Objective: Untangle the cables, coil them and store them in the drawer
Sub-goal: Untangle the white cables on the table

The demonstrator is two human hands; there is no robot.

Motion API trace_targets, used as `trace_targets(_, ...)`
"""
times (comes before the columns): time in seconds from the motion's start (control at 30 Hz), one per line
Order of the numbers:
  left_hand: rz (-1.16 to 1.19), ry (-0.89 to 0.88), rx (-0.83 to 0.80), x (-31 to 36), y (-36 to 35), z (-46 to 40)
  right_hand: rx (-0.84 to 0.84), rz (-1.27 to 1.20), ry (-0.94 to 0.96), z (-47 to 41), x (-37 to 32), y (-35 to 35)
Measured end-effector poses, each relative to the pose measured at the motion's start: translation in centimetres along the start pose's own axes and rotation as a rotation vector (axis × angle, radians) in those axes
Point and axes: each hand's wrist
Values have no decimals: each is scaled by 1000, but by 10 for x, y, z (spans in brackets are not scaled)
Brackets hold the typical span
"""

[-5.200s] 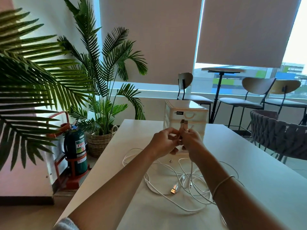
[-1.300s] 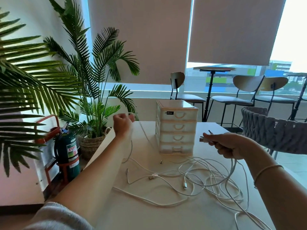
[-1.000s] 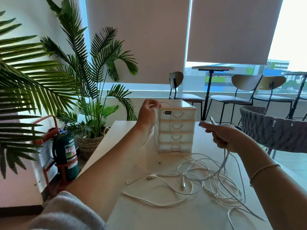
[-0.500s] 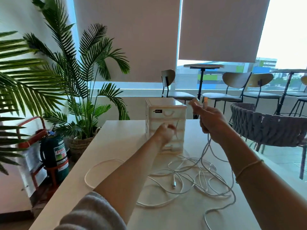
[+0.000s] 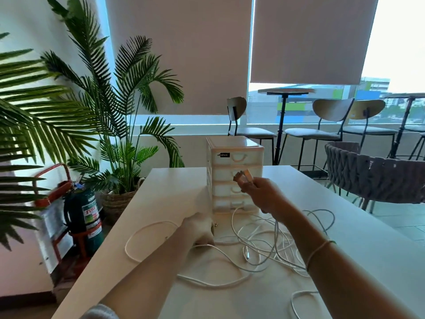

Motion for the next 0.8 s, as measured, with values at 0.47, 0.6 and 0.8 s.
trace_targets(0.47,1282,-513,172,14,37,28,-79,-183,144,-2,6,-34)
trace_targets(0.6,1494,-597,107,18,27,27,-126,-204,161,-3,7,-35)
trace_targets(0.8,1567,-591,72,30,23,30,-130,51,83,-1,8,-36)
Point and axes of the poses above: each hand's wrist, its own z-axis away from the middle knuckle, its own y-axis out of the back of the hand, x = y × z, and after that the axes turned 10 degrees about -x, right-handed
